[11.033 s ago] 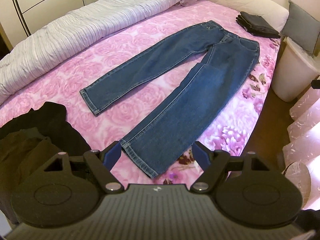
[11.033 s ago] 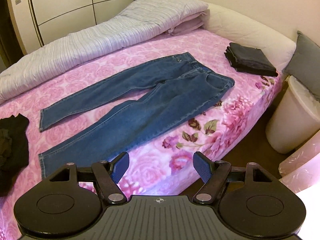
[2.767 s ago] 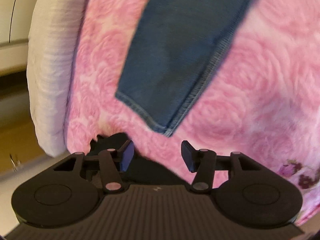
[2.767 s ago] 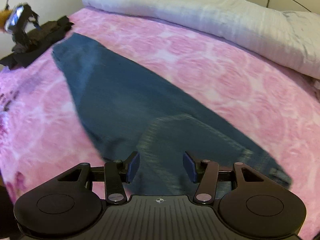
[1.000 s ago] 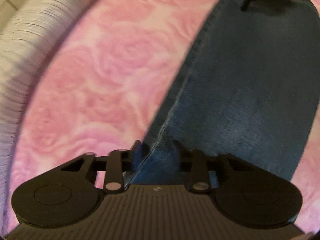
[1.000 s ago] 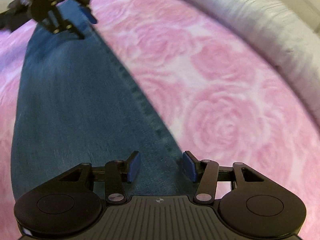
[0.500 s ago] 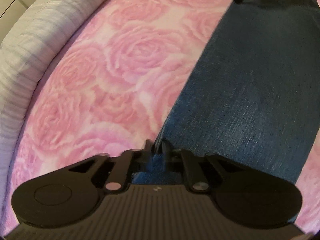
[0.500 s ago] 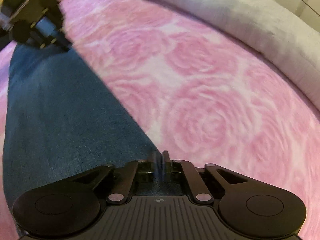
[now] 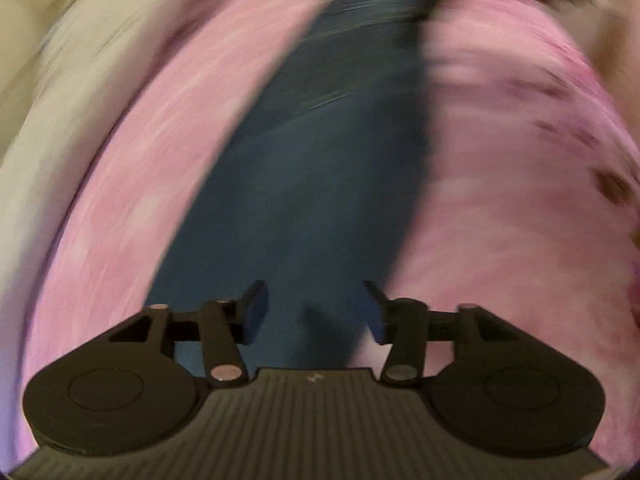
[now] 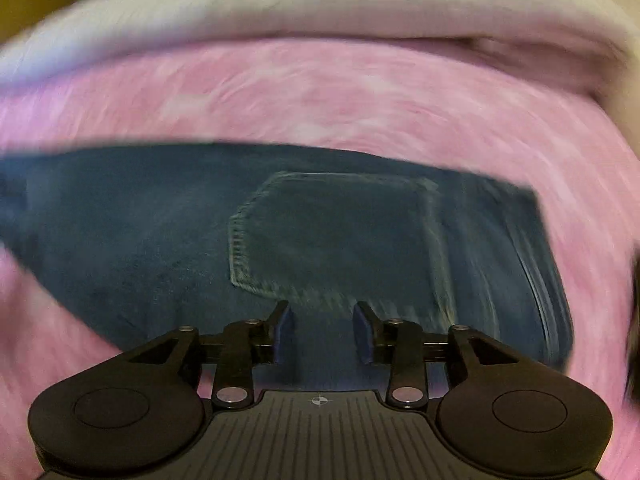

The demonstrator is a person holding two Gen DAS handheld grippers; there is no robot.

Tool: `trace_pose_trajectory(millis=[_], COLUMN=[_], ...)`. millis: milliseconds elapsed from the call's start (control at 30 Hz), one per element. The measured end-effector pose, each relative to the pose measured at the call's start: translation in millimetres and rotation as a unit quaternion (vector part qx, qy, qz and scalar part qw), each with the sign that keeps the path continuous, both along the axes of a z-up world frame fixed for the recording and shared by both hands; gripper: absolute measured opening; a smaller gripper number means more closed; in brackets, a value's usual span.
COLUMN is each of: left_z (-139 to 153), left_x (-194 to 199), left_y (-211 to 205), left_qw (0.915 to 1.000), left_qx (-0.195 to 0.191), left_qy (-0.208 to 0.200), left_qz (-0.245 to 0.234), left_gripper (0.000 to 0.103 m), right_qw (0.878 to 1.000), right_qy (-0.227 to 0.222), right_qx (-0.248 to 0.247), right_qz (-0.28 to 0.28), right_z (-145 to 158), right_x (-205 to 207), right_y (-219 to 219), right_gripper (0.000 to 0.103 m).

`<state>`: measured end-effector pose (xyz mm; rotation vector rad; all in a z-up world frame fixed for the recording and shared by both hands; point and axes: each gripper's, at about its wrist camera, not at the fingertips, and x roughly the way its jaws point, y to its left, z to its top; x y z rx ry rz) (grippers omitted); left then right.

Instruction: Fold clothes

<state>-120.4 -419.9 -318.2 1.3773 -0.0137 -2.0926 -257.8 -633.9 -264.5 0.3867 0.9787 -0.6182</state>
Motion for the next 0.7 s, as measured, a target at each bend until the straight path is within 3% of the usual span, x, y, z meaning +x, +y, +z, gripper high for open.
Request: trace_pose_trajectory(millis=[67,200,233,267,300,333,400,433,467,533,600,700], left_z=[-21,-64,-69,-66,-59,-46,-14,-1,12,24,30,35], left_x=[-27,-56,-55,-52,-49,-41,-17,-1,15,53,68,73], left_y=[19,32,33,30,25,17,-8,-24,-39,-60,-71,-78], left_qw=[0.9949,0.9618,0.9538,0.9544,0.9588,0.9715,0.9951,0.9996,0.9975,0.9834,0.9764,0.9728], left_qx=[-0.05,-0.138,-0.154,-0.151,-0.138,-0.112,-0.039,0.005,0.049,0.116,0.134,0.154], left_qy=[-0.058,-0.173,-0.189,-0.187,-0.178,-0.146,-0.054,-0.003,0.049,0.117,0.138,0.146], left_qz=[-0.066,-0.16,-0.175,-0.177,-0.173,-0.149,-0.073,-0.029,0.015,0.077,0.097,0.092], left_gripper=[0.052,0.049,0.041,0.028,0.025,0.018,0.013,0.007,0.007,0.007,0.007,0.007], right_qw=[0.998,0.994,0.993,0.991,0.989,0.987,0.982,0.979,0.975,0.964,0.946,0.927], right_qy=[-0.023,-0.041,-0.046,-0.053,-0.061,-0.072,-0.097,-0.113,-0.129,-0.163,-0.204,-0.244], right_qx=[0.022,0.056,0.065,0.075,0.083,0.089,0.099,0.099,0.101,0.11,0.12,0.117], right_qz=[-0.053,-0.083,-0.088,-0.096,-0.104,-0.113,-0.129,-0.137,-0.149,-0.18,-0.222,-0.261], right_z=[0,-12,-16,-19,-22,-24,-26,-27,-28,-31,-40,-53], right_x=[-21,-39,-43,-47,-51,-53,-54,-54,-53,-51,-41,-15], right_y=[11,43,51,58,64,71,84,90,96,109,121,131], right_gripper=[0.043,0.044,0.045,0.045,0.045,0.045,0.045,0.046,0.047,0.058,0.068,0.072])
